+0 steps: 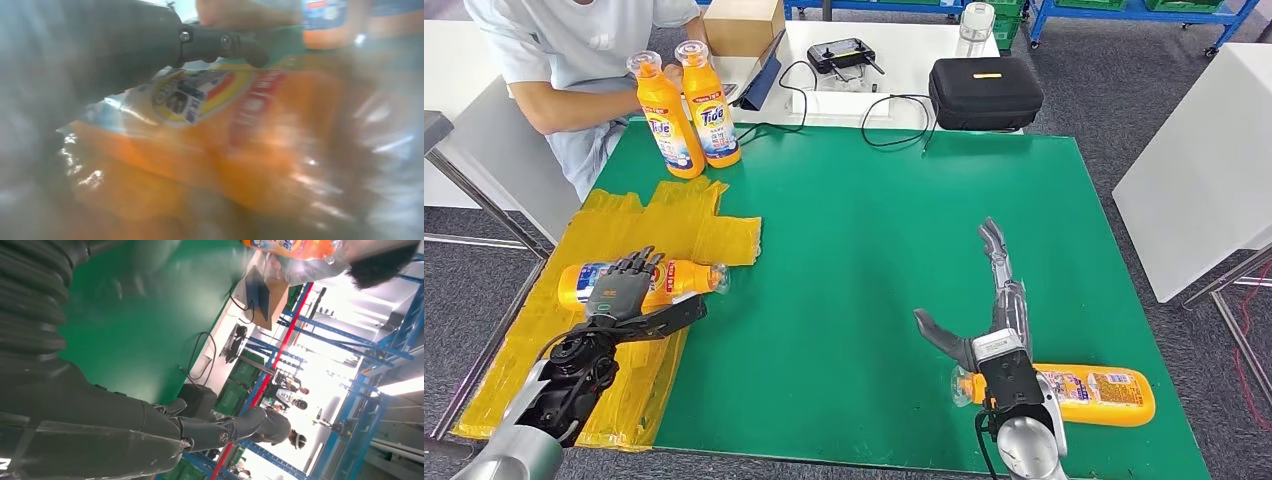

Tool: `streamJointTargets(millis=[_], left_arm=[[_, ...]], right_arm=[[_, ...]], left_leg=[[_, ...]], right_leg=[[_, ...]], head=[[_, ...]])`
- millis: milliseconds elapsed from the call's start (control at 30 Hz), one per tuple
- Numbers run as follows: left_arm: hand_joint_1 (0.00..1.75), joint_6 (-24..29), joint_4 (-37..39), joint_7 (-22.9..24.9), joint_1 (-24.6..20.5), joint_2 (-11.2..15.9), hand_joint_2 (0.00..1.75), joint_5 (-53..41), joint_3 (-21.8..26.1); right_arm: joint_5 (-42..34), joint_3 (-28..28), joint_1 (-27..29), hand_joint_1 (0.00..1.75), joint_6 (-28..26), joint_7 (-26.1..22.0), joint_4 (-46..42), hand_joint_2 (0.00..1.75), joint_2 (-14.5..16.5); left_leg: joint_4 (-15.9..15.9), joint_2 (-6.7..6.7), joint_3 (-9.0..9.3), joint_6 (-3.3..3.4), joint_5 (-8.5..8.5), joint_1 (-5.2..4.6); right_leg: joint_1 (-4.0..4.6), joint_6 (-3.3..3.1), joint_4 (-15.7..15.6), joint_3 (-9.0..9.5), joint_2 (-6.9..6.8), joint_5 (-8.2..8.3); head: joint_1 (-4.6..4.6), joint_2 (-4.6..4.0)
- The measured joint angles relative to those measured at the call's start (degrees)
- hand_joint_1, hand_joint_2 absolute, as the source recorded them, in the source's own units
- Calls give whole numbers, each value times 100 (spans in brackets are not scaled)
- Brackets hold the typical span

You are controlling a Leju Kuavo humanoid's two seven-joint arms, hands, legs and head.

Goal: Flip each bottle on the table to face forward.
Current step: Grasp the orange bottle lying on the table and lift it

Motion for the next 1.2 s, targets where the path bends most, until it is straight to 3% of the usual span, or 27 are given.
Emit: streamJointTargets(millis=[233,500,767,967,1100,1200], left_arm=[[0,-346,-1052,206,320,126,175,128,-342],[0,-302,-1981,339,545,205,175,399,-561],[0,-239,-3260,-261,1026,129,175,2174,-444],[0,-472,-4002,-791,1444,-86,175,3743,-17],[0,-515,-4204,-856,1597,-168,175,3911,178],[0,-543,-4244,-934,1656,-248,175,4189,312]], right_arm=[[46,-32,112,0,-46,-7,-4,175,45],[96,-96,235,0,-104,-5,-63,175,97],[659,-150,457,0,-313,-8,-301,175,60],[1807,-113,499,0,-260,278,-410,175,-361],[1994,-85,498,0,-191,358,-434,175,-622],[2194,-2,506,0,161,459,-467,175,-916]], left_leg=[[2,3,-38,0,6,1],[4,5,-68,0,5,0],[4,7,-84,1,3,0],[4,7,-86,1,3,-1],[5,6,-86,1,3,-1],[5,6,-86,1,3,-1]], right_leg=[[1,1,1,-40,2,3],[2,1,2,-72,2,3],[2,2,1,-89,3,3],[1,2,0,-89,3,3],[2,2,0,-88,2,3],[2,2,0,-88,2,4]], head=[[2,0],[1,0],[1,0],[1,0],[1,0],[-1,0]])
